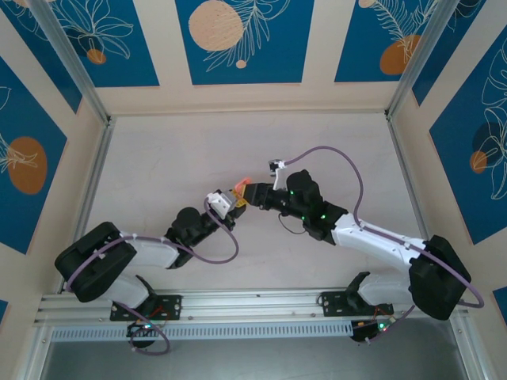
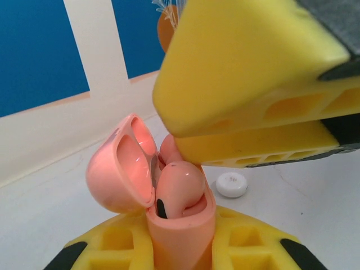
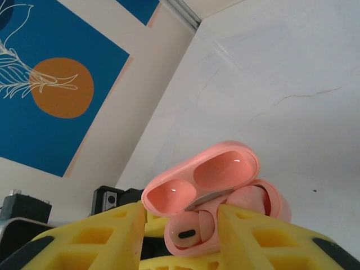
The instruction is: Insert the wireless bluetooth earbuds into the charging case
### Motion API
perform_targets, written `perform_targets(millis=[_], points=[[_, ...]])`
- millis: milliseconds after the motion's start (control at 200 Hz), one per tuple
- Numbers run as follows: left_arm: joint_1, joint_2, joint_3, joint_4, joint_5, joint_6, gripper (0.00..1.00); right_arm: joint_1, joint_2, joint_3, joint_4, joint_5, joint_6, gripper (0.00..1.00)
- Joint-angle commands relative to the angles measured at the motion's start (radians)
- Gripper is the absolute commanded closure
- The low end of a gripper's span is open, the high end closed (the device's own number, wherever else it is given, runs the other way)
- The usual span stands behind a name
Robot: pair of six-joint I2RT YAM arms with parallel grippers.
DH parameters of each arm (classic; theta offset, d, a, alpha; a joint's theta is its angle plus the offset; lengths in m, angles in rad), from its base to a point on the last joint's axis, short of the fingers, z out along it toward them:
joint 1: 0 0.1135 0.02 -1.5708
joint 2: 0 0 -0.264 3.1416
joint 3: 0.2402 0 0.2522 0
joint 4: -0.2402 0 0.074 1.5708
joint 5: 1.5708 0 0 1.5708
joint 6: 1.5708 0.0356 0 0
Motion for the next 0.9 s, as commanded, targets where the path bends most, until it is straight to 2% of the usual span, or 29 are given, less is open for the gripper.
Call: perform_targets(millis=[0, 325, 660, 895], points=[[-0.016, -0.039, 0.007, 0.157, 0.043, 0.014, 0.90, -0.029, -0.028, -0.008, -0.102, -0.035, -0.047, 0.60], [-0.016, -0.007, -0.021, 0.157, 0.078, 0.083, 0.90, -0.096, -0.110, 0.041, -0.263, -0.241, -0.030, 0.66], [-0.015, 0.079, -0.039, 0.157, 0.108, 0.204, 0.90, -0.085, -0.221, 0.099, -0.473, -0.203, -0.063, 0.69], [-0.017, 0.123, -0.039, 0.157, 0.109, 0.248, 0.90, -0.060, -0.159, 0.187, -0.577, -0.212, -0.082, 0.70]])
